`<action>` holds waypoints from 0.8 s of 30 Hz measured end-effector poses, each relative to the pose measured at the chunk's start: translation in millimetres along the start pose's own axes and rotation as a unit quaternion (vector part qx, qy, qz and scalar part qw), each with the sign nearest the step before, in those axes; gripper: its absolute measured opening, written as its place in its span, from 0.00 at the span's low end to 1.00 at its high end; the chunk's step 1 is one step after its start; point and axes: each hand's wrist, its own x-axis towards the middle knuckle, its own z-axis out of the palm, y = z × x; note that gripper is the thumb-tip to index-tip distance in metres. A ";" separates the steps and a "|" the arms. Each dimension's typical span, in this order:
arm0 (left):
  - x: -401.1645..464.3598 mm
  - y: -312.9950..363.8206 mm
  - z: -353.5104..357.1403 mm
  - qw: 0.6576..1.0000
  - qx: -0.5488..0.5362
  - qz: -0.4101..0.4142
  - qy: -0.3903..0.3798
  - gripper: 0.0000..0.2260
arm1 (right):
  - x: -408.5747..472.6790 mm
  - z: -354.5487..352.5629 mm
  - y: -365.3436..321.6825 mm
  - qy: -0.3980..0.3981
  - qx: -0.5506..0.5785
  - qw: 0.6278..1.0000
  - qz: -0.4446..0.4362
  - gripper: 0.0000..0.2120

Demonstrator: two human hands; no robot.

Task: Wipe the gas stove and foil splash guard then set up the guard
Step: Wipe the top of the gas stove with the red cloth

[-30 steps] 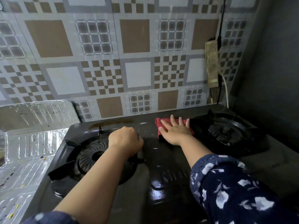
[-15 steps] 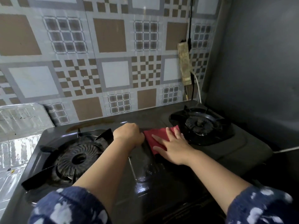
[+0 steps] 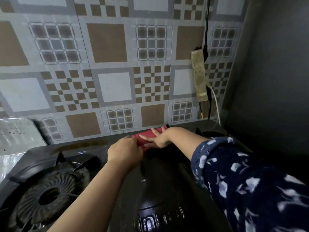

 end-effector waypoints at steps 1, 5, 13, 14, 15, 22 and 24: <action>1.5 4.3 0.7 1.000 0.005 0.000 0.000 0.14 | 4.2 -6.8 5.2 -0.009 -0.016 1.000 -0.011 0.27; 6.4 23.6 1.9 1.000 0.016 0.012 0.009 0.17 | 17.4 -20.9 42.5 -0.034 -0.028 0.999 -0.030 0.31; 13.5 41.5 11.7 0.999 0.013 0.046 0.020 0.19 | 22.6 -19.4 153.3 -0.058 0.027 0.995 0.072 0.31; 15.2 42.5 12.1 0.998 0.016 0.052 0.026 0.19 | 20.3 -17.0 164.2 -0.061 0.047 0.994 0.078 0.30; 17.0 42.8 12.0 0.998 0.021 0.058 0.034 0.19 | 18.3 -13.0 173.0 -0.055 0.076 0.993 0.078 0.30; 16.5 29.5 7.8 0.997 0.031 0.060 0.046 0.20 | 15.2 3.4 212.4 -0.025 0.139 0.980 0.140 0.27; 13.2 19.9 7.7 0.997 0.034 0.059 0.041 0.20 | 15.2 -1.6 202.4 -0.019 0.124 0.979 0.158 0.29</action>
